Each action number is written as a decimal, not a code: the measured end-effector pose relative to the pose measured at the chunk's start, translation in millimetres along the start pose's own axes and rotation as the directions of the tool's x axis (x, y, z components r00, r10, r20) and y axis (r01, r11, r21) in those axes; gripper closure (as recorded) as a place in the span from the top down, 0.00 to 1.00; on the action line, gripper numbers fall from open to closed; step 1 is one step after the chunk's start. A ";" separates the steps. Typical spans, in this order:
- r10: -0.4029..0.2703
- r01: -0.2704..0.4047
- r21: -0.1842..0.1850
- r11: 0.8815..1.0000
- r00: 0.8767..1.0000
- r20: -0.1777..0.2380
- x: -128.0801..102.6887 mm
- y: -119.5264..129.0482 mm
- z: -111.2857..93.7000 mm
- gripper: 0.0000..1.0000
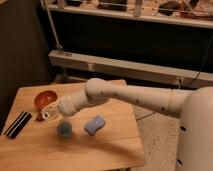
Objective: Stand the bottle upright
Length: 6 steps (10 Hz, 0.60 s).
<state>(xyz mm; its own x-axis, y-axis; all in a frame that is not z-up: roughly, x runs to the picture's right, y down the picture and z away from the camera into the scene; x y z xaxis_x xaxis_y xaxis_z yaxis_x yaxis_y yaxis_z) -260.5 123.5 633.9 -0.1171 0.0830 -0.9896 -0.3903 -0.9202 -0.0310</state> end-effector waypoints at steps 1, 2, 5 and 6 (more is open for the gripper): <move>0.017 -0.018 -0.016 1.000 0.999 -0.044 7.6 -1.8 5.4 0.08; 0.027 -0.029 -0.024 0.999 0.997 -0.068 12.5 -1.1 8.3 0.08; 0.066 -0.068 -0.029 0.997 0.995 -0.075 14.1 1.4 18.5 0.08; 0.093 -0.095 -0.027 0.995 0.994 -0.051 9.0 3.8 21.4 0.08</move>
<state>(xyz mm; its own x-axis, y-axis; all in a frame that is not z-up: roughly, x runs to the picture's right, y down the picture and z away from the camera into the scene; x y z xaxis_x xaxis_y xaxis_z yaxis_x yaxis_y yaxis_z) -282.6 128.9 627.9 -0.1060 -0.0232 -0.9941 -0.3527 -0.9338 0.0594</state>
